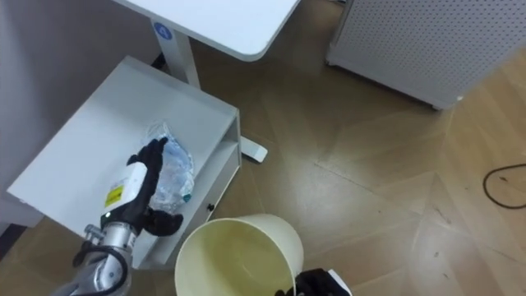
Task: Pick garbage
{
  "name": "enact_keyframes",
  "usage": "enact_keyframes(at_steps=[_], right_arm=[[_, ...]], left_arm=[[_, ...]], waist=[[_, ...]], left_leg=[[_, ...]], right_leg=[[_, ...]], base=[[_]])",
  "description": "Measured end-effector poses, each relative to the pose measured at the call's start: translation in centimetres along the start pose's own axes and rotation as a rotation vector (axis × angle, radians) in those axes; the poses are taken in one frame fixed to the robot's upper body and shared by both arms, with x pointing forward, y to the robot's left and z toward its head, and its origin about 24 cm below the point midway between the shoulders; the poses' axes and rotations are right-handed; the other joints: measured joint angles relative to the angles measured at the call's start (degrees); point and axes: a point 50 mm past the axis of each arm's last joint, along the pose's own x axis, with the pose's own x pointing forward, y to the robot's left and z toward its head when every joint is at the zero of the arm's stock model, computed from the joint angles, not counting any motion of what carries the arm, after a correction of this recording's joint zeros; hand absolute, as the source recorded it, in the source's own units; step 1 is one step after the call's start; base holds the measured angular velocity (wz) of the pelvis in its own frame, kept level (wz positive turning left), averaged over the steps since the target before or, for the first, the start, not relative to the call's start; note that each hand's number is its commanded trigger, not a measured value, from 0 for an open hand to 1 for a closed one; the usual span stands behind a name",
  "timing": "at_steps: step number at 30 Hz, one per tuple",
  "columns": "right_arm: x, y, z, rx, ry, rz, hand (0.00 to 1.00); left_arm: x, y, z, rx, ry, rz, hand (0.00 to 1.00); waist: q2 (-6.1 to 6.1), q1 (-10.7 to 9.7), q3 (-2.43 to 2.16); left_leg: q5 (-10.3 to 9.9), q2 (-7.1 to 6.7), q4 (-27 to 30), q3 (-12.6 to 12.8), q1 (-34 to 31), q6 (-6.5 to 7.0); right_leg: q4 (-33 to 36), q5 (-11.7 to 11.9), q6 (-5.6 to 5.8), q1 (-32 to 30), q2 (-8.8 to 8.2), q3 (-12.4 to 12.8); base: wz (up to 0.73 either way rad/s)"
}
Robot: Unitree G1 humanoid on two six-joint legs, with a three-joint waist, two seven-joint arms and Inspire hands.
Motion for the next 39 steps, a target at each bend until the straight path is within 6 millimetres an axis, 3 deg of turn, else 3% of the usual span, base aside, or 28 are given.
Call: enact_keyframes(at_steps=[8,13,14,15,16,18,24,39], right_arm=[[0.0,-0.2,0.6,-0.026,-0.014,0.013,1.0],[0.0,-0.1,0.5,-0.023,-0.01,-0.006,1.0],[0.0,-0.1,0.5,-0.023,-0.009,-0.009,1.0],[0.0,-0.2,0.5,-0.024,-0.008,-0.011,1.0],[0.0,-0.1,0.5,-0.024,-0.008,-0.011,1.0],[0.0,-0.1,0.5,-0.025,-0.007,-0.01,1.0],[0.1,0.2,0.2,-0.019,0.018,-0.022,1.0],[0.1,0.5,-0.1,-0.028,0.043,-0.016,1.0]], left_arm=[[0.2,-0.3,-0.9,0.068,0.067,-0.123,0.0],[0.2,-0.5,-1.1,0.078,0.086,-0.171,0.0],[0.2,-0.5,-1.2,0.081,0.088,-0.177,0.13],[0.2,-0.6,-1.2,0.083,0.091,-0.184,0.35],[0.2,-0.6,-1.2,0.085,0.094,-0.19,0.51],[0.2,-0.6,-1.2,0.085,0.096,-0.198,0.71],[0.9,0.4,-1.0,0.073,0.111,-0.152,1.0],[0.1,-0.8,-1.7,0.071,0.166,-0.232,1.0]], waist=[[0.17,-0.4,0.03],[0.22,0.4,0.0],[0.22,0.6,0.0],[0.22,0.8,0.0],[0.21,0.8,0.0],[0.21,0.8,-0.01],[0.2,0.9,-0.03],[0.1,0.9,-0.17]], left_leg=[[-0.1,0.18,0.4,0.6,-1.1,-0.08],[-0.1,0.39,0.4,0.9,-0.8,-0.18],[-0.1,0.4,0.4,1.0,-0.8,-0.17],[-0.1,0.39,0.4,1.1,-0.7,-0.17],[-0.1,0.38,0.4,1.1,-0.7,-0.17],[-0.1,0.35,0.3,1.2,-0.6,-0.17],[0.0,0.05,-0.7,1.1,0.9,-0.19],[0.1,-0.15,-2.4,1.3,2.1,-0.14]], right_leg=[[1.3,0.2,-0.28,-1.8,-0.05,0.1],[1.2,0.3,-0.48,-1.7,0.19,0.2],[1.2,0.3,-0.48,-1.7,0.17,0.2],[1.0,0.3,-0.48,-1.7,0.13,0.3],[0.9,0.3,-0.48,-1.7,0.11,0.3],[0.9,0.3,-0.47,-1.6,0.08,0.3],[-0.1,0.4,-0.32,0.1,-0.01,0.3],[-1.3,0.5,-0.07,1.1,-0.04,0.1]], base=[[-0.04],[-0.04],[-0.05],[-0.03],[0.0],[0.0],[0.0],[0.0]])
